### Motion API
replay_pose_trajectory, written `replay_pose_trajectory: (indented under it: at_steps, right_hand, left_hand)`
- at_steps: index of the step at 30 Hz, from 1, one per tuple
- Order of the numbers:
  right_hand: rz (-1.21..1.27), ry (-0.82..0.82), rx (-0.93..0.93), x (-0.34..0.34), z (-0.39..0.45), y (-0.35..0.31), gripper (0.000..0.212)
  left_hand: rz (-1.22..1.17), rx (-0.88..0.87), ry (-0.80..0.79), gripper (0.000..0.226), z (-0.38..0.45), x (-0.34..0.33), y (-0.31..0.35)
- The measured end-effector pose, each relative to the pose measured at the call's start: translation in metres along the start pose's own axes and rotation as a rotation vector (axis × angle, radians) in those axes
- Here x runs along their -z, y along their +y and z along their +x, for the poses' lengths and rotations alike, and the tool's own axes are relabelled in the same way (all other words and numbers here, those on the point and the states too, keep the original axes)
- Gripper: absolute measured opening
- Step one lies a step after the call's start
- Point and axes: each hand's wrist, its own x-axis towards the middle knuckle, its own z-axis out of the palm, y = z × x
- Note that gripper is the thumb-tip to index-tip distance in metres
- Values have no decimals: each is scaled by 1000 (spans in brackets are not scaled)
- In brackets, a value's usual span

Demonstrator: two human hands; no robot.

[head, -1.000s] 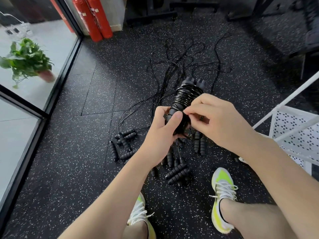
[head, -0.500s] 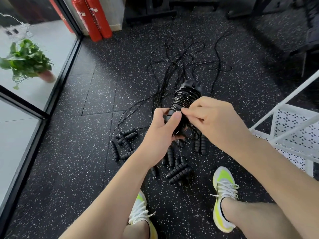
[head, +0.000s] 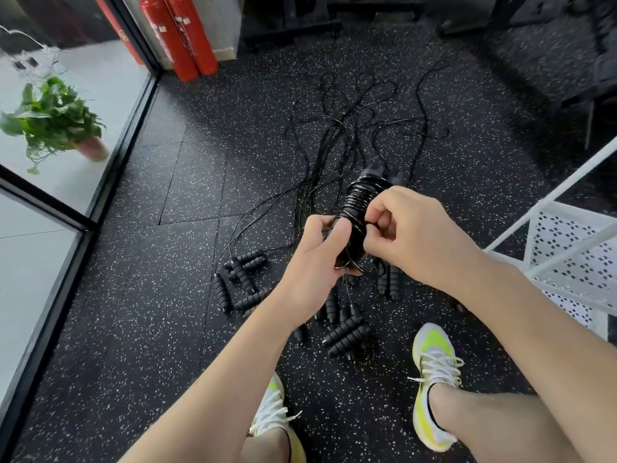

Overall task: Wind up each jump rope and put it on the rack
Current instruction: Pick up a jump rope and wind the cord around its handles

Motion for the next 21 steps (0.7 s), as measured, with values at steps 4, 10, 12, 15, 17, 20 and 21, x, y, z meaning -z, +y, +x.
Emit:
replay_pose_trajectory:
  at_steps: [4,10,12,15,17,20,21]
  right_hand:
    - [171,158,-133,9,-3,-4,7]
    - [309,155,-87,6,-7,-4,20]
    - [224,85,30,7,-5,-2,27]
    - [73,109,133,10,0,4,14]
    - [64,123,63,14,1,6,7]
    - [172,229,-129,13,-4,4,8]
    - [253,273,-197,12,-6,2,8]
  left_hand:
    - [-215,16,-7,19,-3,-7,4]
    - [-246,9,-4,18,-3,-6,4]
    - [-217,11,1,17,-3,-5,2]
    - [-168,23,3,18,-2,-6,1]
    - [-134,40,-18,17,-2,-9,0]
    - [-101,52,-54,15,-3,-15,-2]
    - [-78,52,-52,14,-3,-16,-2]
